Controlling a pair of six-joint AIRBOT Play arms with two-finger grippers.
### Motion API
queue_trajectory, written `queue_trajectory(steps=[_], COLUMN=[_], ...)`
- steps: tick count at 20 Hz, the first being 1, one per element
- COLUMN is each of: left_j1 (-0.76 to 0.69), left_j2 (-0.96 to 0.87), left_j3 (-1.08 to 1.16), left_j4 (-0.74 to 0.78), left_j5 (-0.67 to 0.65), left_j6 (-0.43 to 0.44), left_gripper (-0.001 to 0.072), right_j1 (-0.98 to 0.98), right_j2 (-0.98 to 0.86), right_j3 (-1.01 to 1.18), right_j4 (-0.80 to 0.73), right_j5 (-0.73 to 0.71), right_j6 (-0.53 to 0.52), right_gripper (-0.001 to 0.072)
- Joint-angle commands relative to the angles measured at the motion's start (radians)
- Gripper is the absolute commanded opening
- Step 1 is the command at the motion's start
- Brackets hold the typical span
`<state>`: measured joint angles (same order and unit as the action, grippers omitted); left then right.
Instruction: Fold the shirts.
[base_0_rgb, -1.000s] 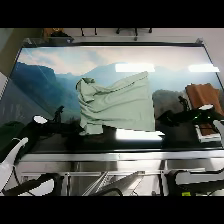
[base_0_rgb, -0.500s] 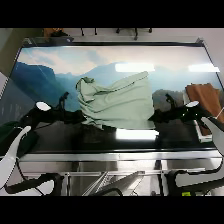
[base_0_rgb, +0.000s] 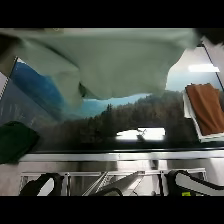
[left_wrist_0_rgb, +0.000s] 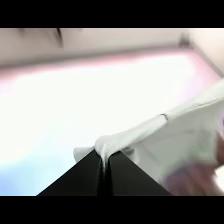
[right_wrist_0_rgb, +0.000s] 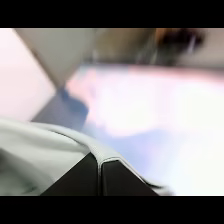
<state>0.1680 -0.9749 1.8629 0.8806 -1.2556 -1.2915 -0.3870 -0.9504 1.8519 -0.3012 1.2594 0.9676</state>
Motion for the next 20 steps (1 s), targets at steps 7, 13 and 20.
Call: queue_trajectory(steps=[7,13,20], left_j1=[0.105,0.001,-0.240], left_j2=[0.055,-0.139,-0.901], left_j3=[0.189,-0.122,0.193], left_j4=[-0.046,-0.093,0.220], left_j5=[0.035,0.067,0.147], left_j6=[0.124,0.261,0.151], left_gripper=[0.0017,0.0016,0.0017], right_j1=[-0.074,0.050,0.256], right_j2=[0.029,-0.079,-0.529], right_j3=[0.293,-0.040,-0.241], right_j4=[0.007,-0.058,-0.367], right_j5=[-0.100,-0.022,-0.406], right_j6=[0.048,0.002,-0.009], right_gripper=[0.0016,0.0016,0.0017])
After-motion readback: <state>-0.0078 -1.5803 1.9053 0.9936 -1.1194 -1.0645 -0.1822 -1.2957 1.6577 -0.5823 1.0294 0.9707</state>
